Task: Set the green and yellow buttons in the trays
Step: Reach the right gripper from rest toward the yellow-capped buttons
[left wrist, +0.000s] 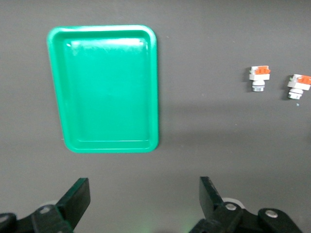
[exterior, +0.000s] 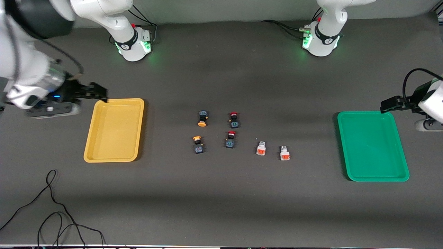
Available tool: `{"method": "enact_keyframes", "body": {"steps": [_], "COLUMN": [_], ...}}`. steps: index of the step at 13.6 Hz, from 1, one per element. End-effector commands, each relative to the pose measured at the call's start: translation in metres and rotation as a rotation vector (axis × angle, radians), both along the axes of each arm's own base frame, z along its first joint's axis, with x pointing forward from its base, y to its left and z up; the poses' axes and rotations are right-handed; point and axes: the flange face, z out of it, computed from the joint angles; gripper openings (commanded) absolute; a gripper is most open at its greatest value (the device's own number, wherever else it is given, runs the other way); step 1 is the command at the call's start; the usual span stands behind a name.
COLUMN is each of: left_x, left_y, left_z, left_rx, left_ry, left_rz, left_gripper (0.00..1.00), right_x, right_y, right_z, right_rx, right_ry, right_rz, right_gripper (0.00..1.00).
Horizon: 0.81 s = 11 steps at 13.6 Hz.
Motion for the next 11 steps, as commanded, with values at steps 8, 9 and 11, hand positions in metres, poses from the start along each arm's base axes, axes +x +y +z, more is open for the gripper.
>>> {"method": "enact_keyframes", "body": {"steps": [8,9,11], "left_x": [-0.023,-0.02,-0.019], "left_y": [0.001,-0.001,0.006], "left_z": [0.034,0.038,0.038], "left_rx": [-0.002,-0.002,-0.006], "left_ry": [0.034,0.025,0.028], "left_rz": [-0.007,-0.01,-0.01], "left_gripper": [1.0,1.0,1.0], "right_x": [-0.114,-0.12,-0.123], "right_y": [0.271,0.277,0.272], "right_z": [-0.062,-0.078,-0.112], "right_rx": [-0.028,-0.065,-0.07], "right_ry": [-0.085,-0.11,-0.13], "right_rz": [-0.257,-0.258,-0.25], "right_gripper": [1.0,1.0,1.0]}}
